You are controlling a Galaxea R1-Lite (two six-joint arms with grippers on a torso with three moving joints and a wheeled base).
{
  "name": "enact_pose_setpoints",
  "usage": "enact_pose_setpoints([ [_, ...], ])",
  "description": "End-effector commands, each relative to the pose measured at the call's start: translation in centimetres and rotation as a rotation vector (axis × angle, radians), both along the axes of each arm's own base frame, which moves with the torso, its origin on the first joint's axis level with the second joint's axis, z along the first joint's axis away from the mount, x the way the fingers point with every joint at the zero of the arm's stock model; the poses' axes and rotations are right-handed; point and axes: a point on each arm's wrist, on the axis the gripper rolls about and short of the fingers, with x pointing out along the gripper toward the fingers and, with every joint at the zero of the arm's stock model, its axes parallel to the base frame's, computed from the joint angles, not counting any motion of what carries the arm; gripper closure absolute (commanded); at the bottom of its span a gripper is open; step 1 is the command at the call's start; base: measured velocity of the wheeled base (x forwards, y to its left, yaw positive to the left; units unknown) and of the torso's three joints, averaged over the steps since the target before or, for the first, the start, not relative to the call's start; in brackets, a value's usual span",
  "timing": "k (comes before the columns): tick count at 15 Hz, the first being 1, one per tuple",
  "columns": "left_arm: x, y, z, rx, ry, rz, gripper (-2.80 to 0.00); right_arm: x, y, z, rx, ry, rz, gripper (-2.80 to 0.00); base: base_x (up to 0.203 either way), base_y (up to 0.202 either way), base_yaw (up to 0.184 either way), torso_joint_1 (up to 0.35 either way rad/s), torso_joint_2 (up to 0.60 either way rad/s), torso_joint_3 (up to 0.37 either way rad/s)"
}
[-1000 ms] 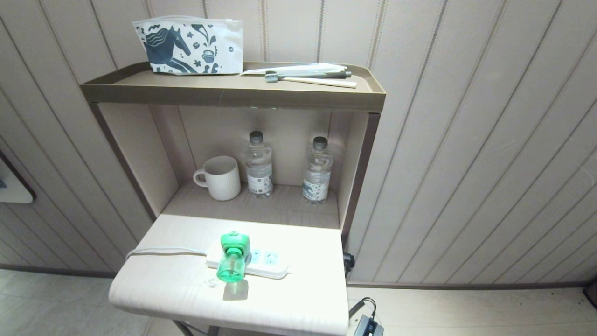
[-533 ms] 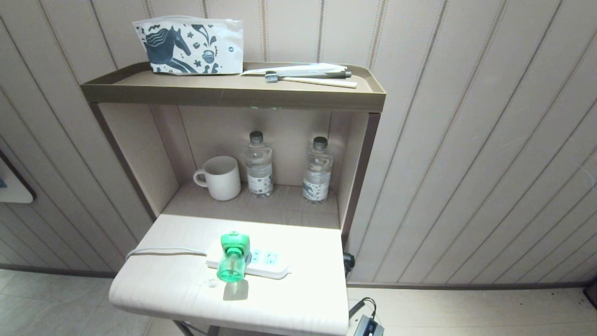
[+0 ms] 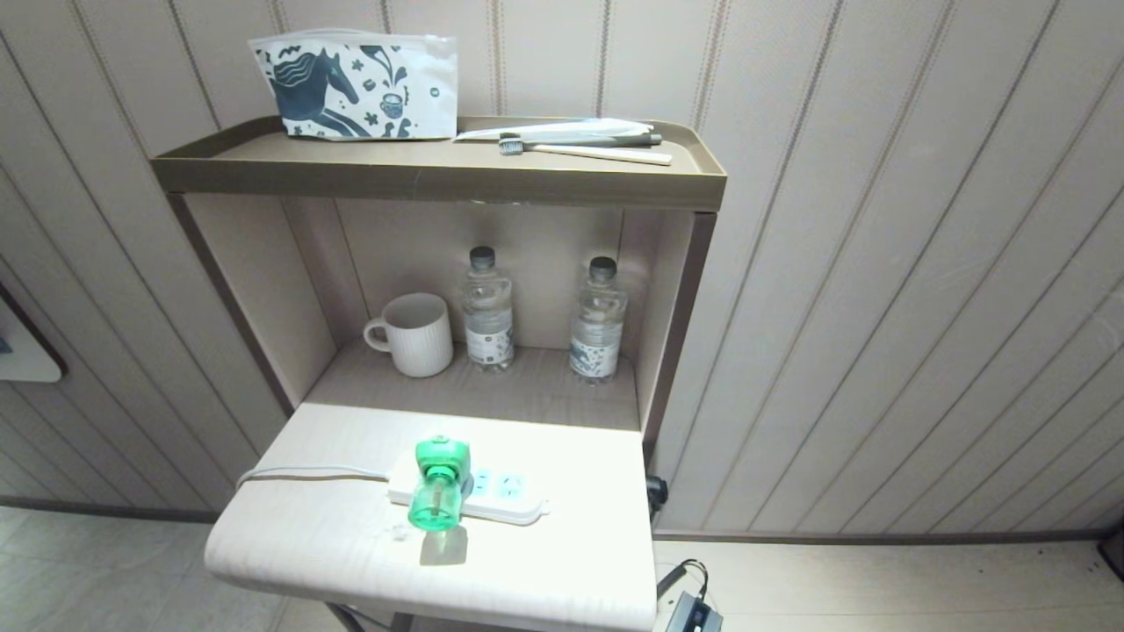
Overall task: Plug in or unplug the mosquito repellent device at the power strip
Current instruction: Hold the socket with your right hand and unplug it with your left hand
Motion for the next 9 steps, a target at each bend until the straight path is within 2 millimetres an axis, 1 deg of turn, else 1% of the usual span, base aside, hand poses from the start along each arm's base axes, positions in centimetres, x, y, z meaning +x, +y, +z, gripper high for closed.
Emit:
enact_pose_setpoints([
  [1,4.0,-2.5,-1.5,0.031,0.332,-0.148,0.0,0.0,0.0,0.0,0.0,0.001,0.0,0.0,0.0,0.0,0.0,0.0,0.0,0.0],
  [3,6.8,-5.9,-3.7,0.062,0.527,-0.247,0.0,0.0,0.0,0.0,0.0,0.001,0.0,0.0,0.0,0.0,0.0,0.0,0.0,0.0],
  [5,8.9,-9.1,-5.7,0.089,0.652,-0.281,0.0,0.0,0.0,0.0,0.0,0.001,0.0,0.0,0.0,0.0,0.0,0.0,0.0,0.0],
  [7,11.1,-12.4,-7.8,0.127,0.736,-0.289,0.0,0.0,0.0,0.0,0.0,0.001,-0.001,0.0,0.0,0.0,0.0,0.0,0.0,0.0],
  [9,13.0,-14.9,-9.1,0.179,0.748,-0.248,0.0,0.0,0.0,0.0,0.0,0.001,-0.001,0.0,0.0,0.0,0.0,0.0,0.0,0.0],
])
